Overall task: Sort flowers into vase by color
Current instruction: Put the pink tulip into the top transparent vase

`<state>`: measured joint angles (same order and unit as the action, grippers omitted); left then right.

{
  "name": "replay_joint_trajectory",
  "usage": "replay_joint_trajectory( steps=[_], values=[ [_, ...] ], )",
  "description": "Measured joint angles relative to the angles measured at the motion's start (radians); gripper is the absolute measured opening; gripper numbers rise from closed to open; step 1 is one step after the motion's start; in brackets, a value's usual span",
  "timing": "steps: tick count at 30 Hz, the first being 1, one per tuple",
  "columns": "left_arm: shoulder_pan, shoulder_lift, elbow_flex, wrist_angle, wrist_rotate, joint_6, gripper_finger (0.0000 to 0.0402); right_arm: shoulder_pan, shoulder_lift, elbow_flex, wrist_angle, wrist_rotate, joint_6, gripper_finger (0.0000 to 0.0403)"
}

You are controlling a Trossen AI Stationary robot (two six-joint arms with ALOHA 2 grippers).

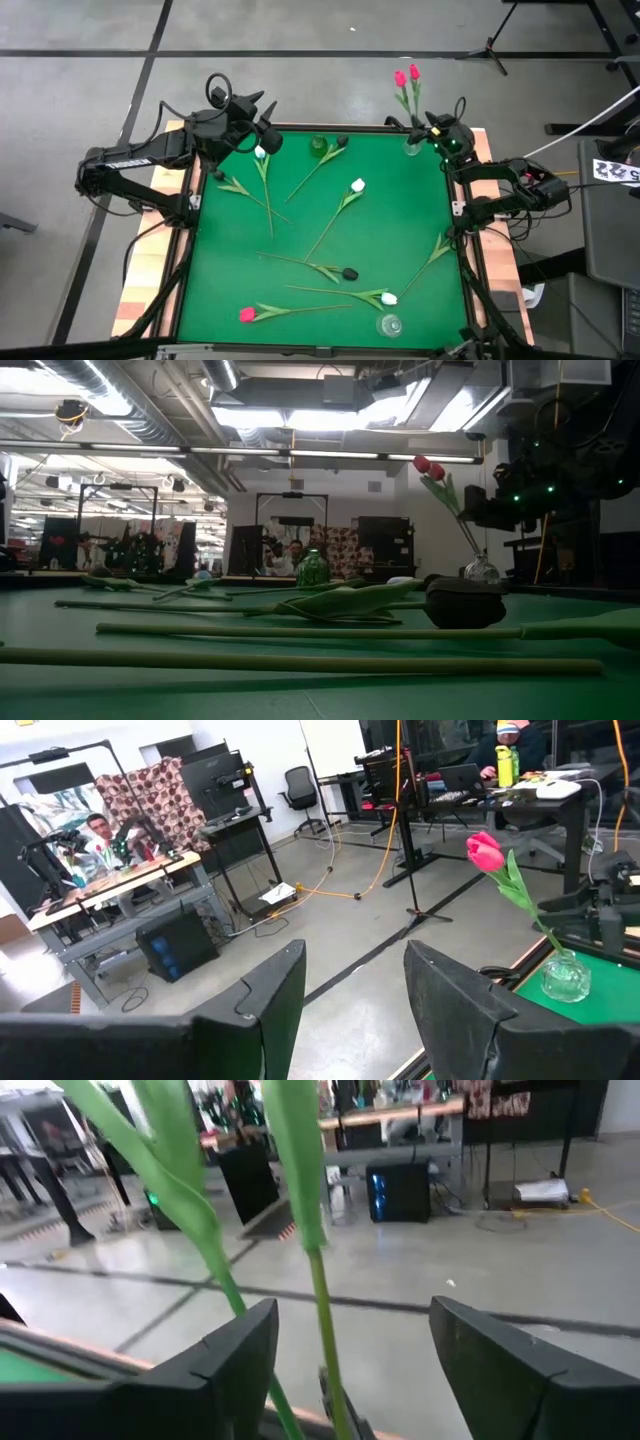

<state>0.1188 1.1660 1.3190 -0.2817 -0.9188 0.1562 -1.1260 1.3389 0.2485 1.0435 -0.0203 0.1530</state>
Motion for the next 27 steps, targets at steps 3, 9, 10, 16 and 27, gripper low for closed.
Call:
replay_joint_trajectory(
  steps=[3, 9, 10, 16, 27],
  values=[
    [0.000, 0.000, 0.000, 0.000, 0.000, 0.000, 0.0168, 0.000, 0.000, 0.000, 0.030, -0.009, 0.019, 0.0252],
    [0.000, 0.000, 0.000, 0.000, 0.000, 0.000, 0.0168, 0.000, 0.000, 0.000, 0.120, -0.010, 0.052, 0.0251],
    [0.000, 0.000, 0.000, 0.000, 0.000, 0.000, 0.0168, 0.000, 0.000, 0.000, 0.138, -0.010, 0.057, 0.0251],
    [0.003, 0.000, 0.000, 0.000, 0.000, 0.000, 0.0168, 0.001, -0.013, 0.000, 0.231, -0.031, 0.080, 0.0250],
    [0.003, 0.000, 0.000, -0.005, 0.016, 0.037, 0.0168, 0.001, -0.171, 0.065, 0.287, -0.182, 0.142, 0.0250]
  ],
)
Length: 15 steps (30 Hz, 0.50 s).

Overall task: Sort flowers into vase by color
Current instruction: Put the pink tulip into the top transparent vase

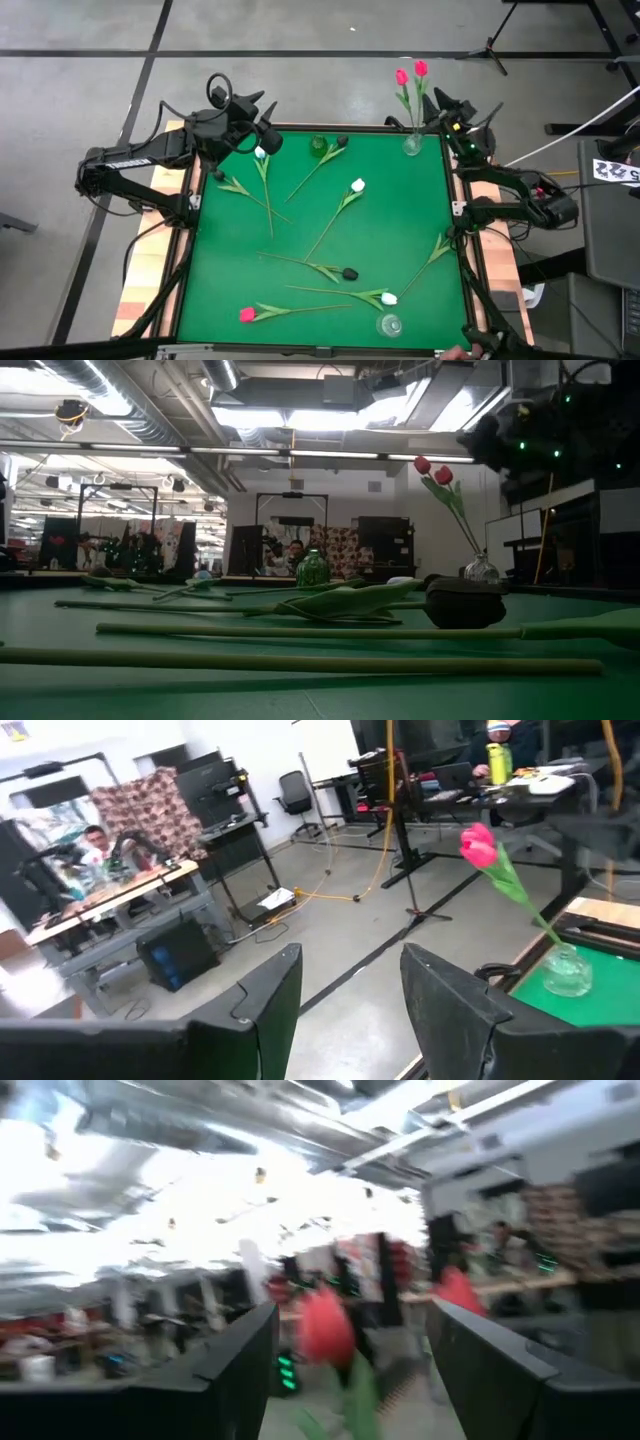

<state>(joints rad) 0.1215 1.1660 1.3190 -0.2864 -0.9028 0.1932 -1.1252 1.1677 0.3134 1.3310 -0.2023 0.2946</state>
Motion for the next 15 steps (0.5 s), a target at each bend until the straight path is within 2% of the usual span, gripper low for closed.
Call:
replay_joint_trajectory(
  steps=[4, 7, 10, 15],
  values=[
    [0.000, 0.001, 0.000, -0.037, 0.100, 0.000, 0.0168, 0.023, -0.059, 0.087, -0.110, -0.117, 0.095, 0.0250],
    [0.000, 0.001, 0.000, -0.070, 0.171, 0.000, 0.0168, 0.093, -0.099, 0.182, -0.281, -0.197, 0.095, 0.0250],
    [0.000, 0.001, 0.000, -0.078, 0.182, -0.001, 0.0169, 0.190, -0.125, 0.320, -0.559, -0.246, 0.031, 0.0250],
    [-0.002, 0.001, 0.000, -0.075, 0.183, 0.010, 0.0169, 0.423, -0.110, 0.609, -1.115, -0.222, -0.155, 0.0250]
  ],
)
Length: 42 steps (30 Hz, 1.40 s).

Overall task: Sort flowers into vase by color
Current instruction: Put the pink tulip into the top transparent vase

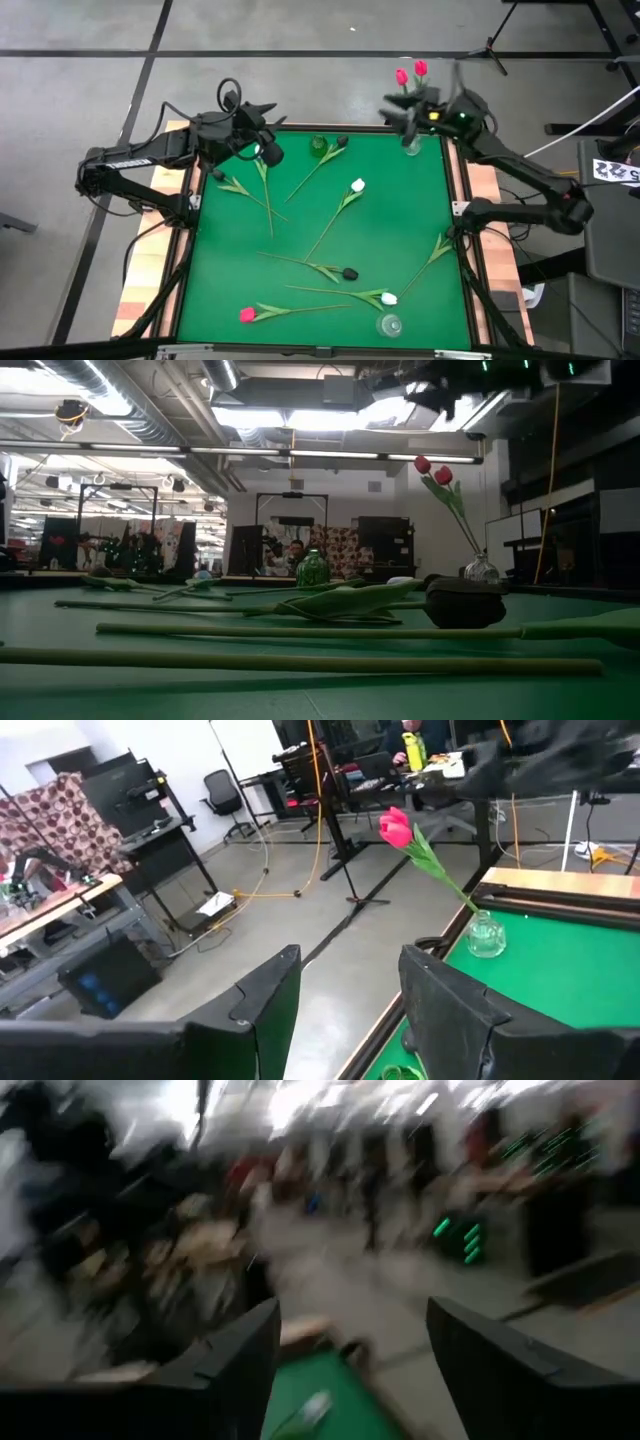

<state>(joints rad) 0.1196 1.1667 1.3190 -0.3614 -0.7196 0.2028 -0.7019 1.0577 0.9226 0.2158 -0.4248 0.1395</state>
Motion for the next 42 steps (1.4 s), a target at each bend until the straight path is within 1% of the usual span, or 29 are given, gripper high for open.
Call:
replay_joint_trajectory(
  steps=[3, 4, 6, 7, 9, 12, 14, 17, 20, 24, 26, 28, 32, 35, 37, 42],
  values=[
    [-0.002, -0.005, 0.000, 0.000, 0.001, 0.014, 0.0169, 0.178, 0.041, 0.144, -0.250, 0.101, -0.070, 0.0250],
    [-0.004, -0.006, 0.000, 0.000, 0.001, 0.015, 0.0169, 0.239, 0.059, 0.179, -0.307, 0.141, -0.074, 0.0250],
    [-0.010, -0.014, 0.000, -0.005, 0.002, 0.016, 0.0169, 0.363, 0.094, 0.226, -0.368, 0.214, -0.074, 0.0250],
    [-0.016, -0.018, 0.000, -0.017, 0.008, 0.015, 0.0169, 0.424, 0.111, 0.243, -0.381, 0.245, -0.072, 0.0250],
    [-0.029, -0.032, 0.000, -0.057, 0.052, 0.011, 0.0169, 0.531, 0.143, 0.268, -0.399, 0.305, -0.063, 0.0250],
    [-0.055, -0.048, 0.000, -0.162, 0.166, -0.013, 0.0169, 0.659, 0.176, 0.276, -0.401, 0.367, -0.024, 0.0250],
    [-0.078, -0.050, 0.000, -0.239, 0.222, -0.043, 0.0169, 0.729, 0.197, 0.276, -0.400, 0.405, 0.041, 0.0250],
    [-0.119, -0.046, 0.000, -0.335, 0.244, -0.097, 0.0169, 0.830, 0.242, 0.278, -0.397, 0.432, 0.137, 0.0250],
    [-0.158, -0.045, 0.000, -0.375, 0.244, -0.133, 0.0169, 0.922, 0.316, 0.278, -0.363, 0.480, 0.193, 0.0250],
    [-0.210, -0.047, 0.000, -0.396, 0.244, -0.161, 0.0169, 1.007, 0.434, 0.278, -0.257, 0.513, 0.202, 0.0250],
    [-0.235, -0.049, 0.000, -0.397, 0.244, -0.166, 0.0169, 1.037, 0.498, 0.278, -0.200, 0.512, 0.202, 0.0250],
    [-0.257, -0.049, 0.000, -0.399, 0.244, -0.178, 0.0169, 1.060, 0.553, 0.278, -0.188, 0.506, 0.203, 0.0250],
    [-0.286, -0.047, 0.000, -0.397, 0.243, -0.207, 0.0169, 1.105, 0.650, 0.290, -0.178, 0.462, 0.205, 0.0250],
    [-0.300, -0.046, 0.000, -0.397, 0.243, -0.256, 0.0169, 1.145, 0.733, 0.366, -0.198, 0.457, 0.193, 0.0250],
    [-0.311, -0.046, 0.000, -0.398, 0.242, -0.279, 0.0169, 1.171, 0.794, 0.450, -0.240, 0.452, 0.165, 0.0250],
    [-0.332, -0.047, 0.000, -0.419, 0.242, -0.309, 0.0169, 1.215, 0.961, 0.664, -0.470, 0.460, 0.102, 0.0250]
  ],
)
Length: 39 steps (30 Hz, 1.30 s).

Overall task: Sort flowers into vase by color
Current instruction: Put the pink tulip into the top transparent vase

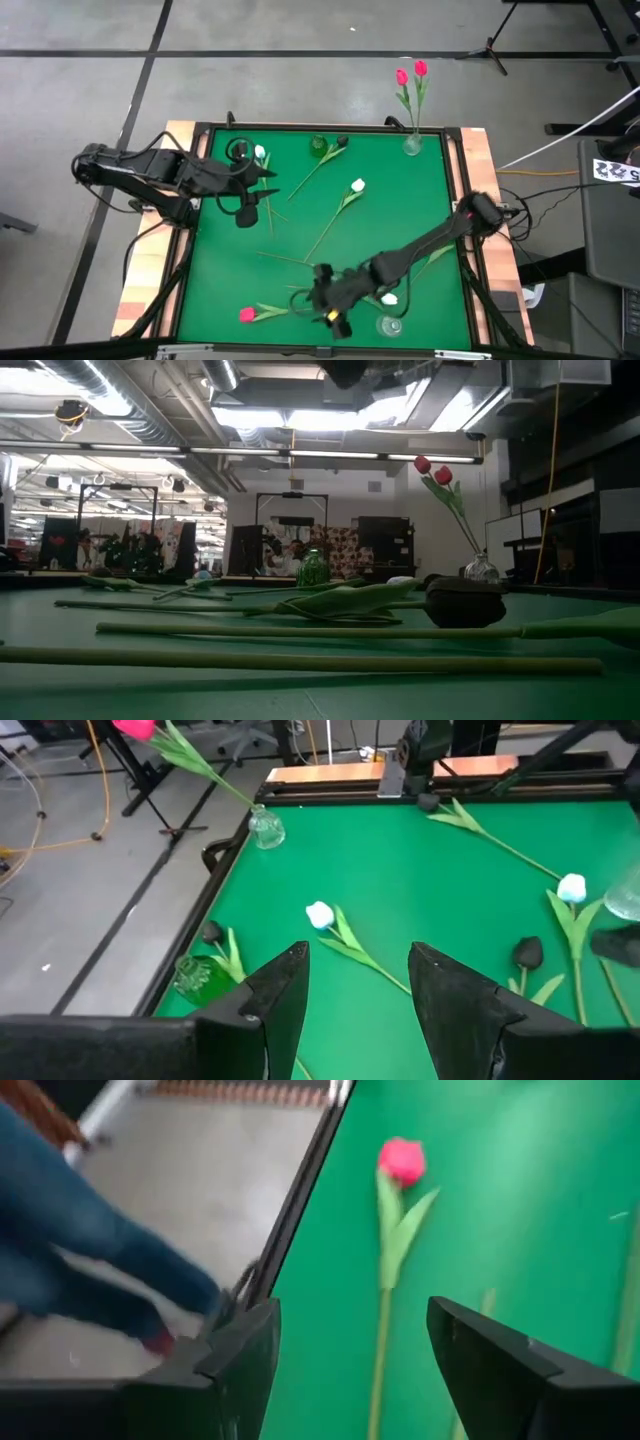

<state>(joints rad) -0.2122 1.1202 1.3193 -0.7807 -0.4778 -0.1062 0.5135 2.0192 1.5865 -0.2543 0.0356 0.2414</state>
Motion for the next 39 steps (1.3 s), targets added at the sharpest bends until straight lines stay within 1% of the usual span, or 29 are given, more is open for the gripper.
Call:
replay_joint_trajectory(
  steps=[1, 3, 6, 12, 16, 21, 30, 34, 39],
  values=[
    [-0.001, 0.000, 0.000, 0.001, 0.000, -0.008, 0.0169, 0.006, 0.027, 0.036, -0.055, 0.009, -0.008, 0.0250],
    [-0.002, 0.000, 0.000, 0.000, 0.000, -0.025, 0.0169, 0.010, 0.078, 0.102, -0.106, 0.027, -0.015, 0.0250],
    [-0.004, 0.000, 0.000, 0.001, 0.000, -0.025, 0.0169, 0.010, 0.127, 0.151, -0.158, 0.069, -0.018, 0.0250],
    [-0.004, 0.000, 0.000, -0.024, 0.000, -0.025, 0.0169, -0.003, 0.176, 0.158, -0.151, 0.093, 0.005, 0.0250],
    [-0.004, 0.000, 0.000, -0.029, 0.000, -0.034, 0.0169, -0.006, 0.213, 0.158, -0.114, 0.096, 0.013, 0.0250],
    [-0.004, 0.000, 0.000, -0.031, -0.001, -0.037, 0.0168, -0.004, 0.257, 0.158, -0.043, 0.084, 0.023, 0.0250],
    [-0.004, 0.000, 0.000, -0.047, -0.001, -0.053, 0.0168, -0.003, 0.323, 0.157, -0.033, 0.064, 0.086, 0.0249],
    [-0.004, 0.000, 0.000, -0.049, -0.001, -0.060, 0.0168, -0.003, 0.325, 0.158, -0.031, 0.068, 0.103, 0.0231],
    [-0.004, 0.000, 0.000, -0.049, -0.001, -0.072, 0.0168, -0.004, 0.326, 0.158, -0.033, 0.098, 0.103, 0.0180]
  ],
)
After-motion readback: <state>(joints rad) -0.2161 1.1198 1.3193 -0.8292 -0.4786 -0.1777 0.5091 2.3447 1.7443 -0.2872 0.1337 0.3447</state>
